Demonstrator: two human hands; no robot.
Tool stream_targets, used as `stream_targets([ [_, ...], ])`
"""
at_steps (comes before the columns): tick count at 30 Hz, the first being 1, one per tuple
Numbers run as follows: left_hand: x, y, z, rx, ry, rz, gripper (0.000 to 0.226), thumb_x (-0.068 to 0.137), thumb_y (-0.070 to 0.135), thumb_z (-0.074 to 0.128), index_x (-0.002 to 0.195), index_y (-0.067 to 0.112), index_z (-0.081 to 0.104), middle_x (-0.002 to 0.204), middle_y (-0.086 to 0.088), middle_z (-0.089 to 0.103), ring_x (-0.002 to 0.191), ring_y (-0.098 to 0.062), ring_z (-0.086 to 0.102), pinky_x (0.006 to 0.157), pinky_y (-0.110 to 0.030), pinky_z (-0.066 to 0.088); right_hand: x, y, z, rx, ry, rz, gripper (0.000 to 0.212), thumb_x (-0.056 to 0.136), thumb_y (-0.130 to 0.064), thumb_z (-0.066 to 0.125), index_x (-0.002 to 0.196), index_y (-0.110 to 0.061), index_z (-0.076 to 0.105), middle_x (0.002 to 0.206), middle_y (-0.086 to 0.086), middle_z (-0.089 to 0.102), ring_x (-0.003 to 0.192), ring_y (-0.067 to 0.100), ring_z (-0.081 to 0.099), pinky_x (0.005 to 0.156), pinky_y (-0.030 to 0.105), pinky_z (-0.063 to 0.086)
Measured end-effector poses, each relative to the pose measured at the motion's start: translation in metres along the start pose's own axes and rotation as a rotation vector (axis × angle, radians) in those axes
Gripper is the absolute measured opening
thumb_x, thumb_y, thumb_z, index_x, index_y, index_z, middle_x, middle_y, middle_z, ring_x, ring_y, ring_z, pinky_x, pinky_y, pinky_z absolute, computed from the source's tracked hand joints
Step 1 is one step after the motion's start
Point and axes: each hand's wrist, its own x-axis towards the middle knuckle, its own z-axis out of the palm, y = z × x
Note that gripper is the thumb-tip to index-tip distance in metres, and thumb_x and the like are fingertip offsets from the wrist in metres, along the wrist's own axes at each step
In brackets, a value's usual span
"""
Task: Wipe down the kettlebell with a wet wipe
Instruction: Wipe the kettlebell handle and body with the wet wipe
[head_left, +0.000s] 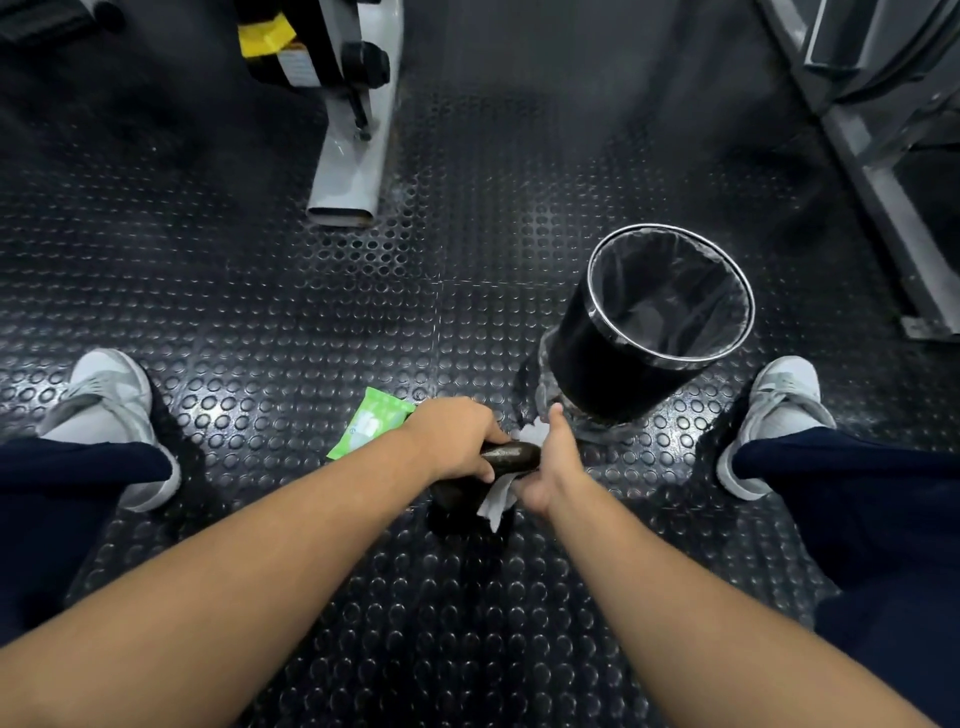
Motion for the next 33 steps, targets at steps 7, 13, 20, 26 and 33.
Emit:
stream_targets([
  [7,0.001,0.000,0.001,-0.018,-0.024,-0.040,0.048,0.083,0.051,0.075,0.130,0.050,0.065,0.092,0.013,0.067,0.095,-0.020,0.066,0.067,-0.029,0.044,-0.017,-0.023,0.008,-0.009,0.032,0.029,0.076,0.100,-0.068,0.043,0.114,0.006,0.053,0.085,0.028,0.071,0.053,0.042,0.071,0.045,0.051,0.057],
  [13,0.001,-0.001,0.001,-0.031,-0.015,-0.030,0.051,0.081,0.052,0.076,0.130,0.051,0.064,0.099,0.012,0.070,0.099,-0.020,0.066,0.069,-0.029,0.045,-0.004,-0.001,0.002,-0.007,-0.045,0.028,0.089,0.095,-0.077,0.040,0.121,0.005,0.063,0.085,0.023,0.076,0.077,0.041,0.076,0.075,0.055,0.055],
  [20,-0.001,-0.001,0.000,-0.022,-0.018,-0.043,0.049,0.081,0.046,0.076,0.129,0.050,0.066,0.095,0.009,0.072,0.093,-0.021,0.067,0.066,-0.028,0.045,-0.027,-0.017,0.012,-0.060,0.026,0.068,0.080,0.098,-0.072,0.041,0.106,0.006,0.056,0.074,0.027,0.072,0.073,0.042,0.069,0.063,0.058,0.049],
  [26,0.001,0.000,-0.002,-0.038,-0.028,-0.050,0.046,0.078,0.041,0.076,0.123,0.048,0.068,0.091,0.009,0.072,0.093,-0.022,0.068,0.071,-0.031,0.053,-0.009,0.005,0.008,-0.173,0.069,-0.002,0.090,0.092,-0.078,0.046,0.134,0.000,0.058,0.113,0.026,0.074,0.096,0.043,0.075,0.084,0.056,0.061],
  [33,-0.002,-0.001,-0.001,-0.018,-0.006,-0.002,0.051,0.084,0.044,0.075,0.133,0.050,0.061,0.105,0.011,0.072,0.101,-0.022,0.067,0.072,-0.030,0.047,-0.021,-0.009,0.012,-0.052,0.052,0.045,0.085,0.092,-0.077,0.047,0.125,0.001,0.057,0.099,0.027,0.075,0.082,0.046,0.075,0.067,0.056,0.060],
])
